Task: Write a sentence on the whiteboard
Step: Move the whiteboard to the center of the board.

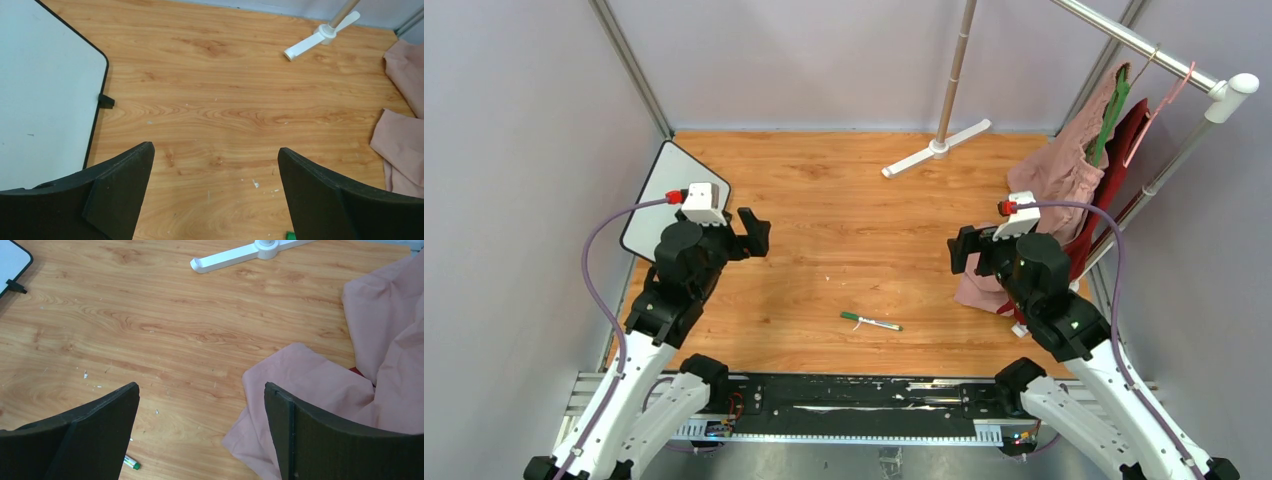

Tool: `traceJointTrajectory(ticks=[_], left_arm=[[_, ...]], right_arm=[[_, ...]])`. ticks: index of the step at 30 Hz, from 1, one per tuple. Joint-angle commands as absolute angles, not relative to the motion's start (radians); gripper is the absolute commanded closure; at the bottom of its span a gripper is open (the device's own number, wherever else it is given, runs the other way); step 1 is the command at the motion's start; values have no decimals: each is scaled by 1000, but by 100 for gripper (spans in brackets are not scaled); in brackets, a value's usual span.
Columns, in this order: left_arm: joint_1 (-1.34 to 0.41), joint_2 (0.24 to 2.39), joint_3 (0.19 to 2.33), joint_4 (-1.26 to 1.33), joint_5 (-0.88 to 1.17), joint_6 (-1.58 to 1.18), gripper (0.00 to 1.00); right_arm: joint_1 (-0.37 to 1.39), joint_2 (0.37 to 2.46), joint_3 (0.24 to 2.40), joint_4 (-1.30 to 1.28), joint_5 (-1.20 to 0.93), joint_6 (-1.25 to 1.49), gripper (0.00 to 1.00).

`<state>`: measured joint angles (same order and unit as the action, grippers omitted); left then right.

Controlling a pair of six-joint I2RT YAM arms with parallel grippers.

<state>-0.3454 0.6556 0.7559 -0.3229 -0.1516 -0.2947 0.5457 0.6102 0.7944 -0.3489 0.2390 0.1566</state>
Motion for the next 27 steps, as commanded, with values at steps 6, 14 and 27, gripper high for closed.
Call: traceJointTrajectory(ticks=[6, 14, 27], left_arm=[[-325, 624, 748, -316, -52, -345, 0], [-347, 658, 751, -297, 22, -311, 0], [-400, 705, 765, -335, -29, -261, 0]], right_arm=[[519, 585, 787, -390, 187, 154, 4], [576, 652, 830, -463, 154, 106, 10], [927, 947, 767, -388, 204, 127, 20]])
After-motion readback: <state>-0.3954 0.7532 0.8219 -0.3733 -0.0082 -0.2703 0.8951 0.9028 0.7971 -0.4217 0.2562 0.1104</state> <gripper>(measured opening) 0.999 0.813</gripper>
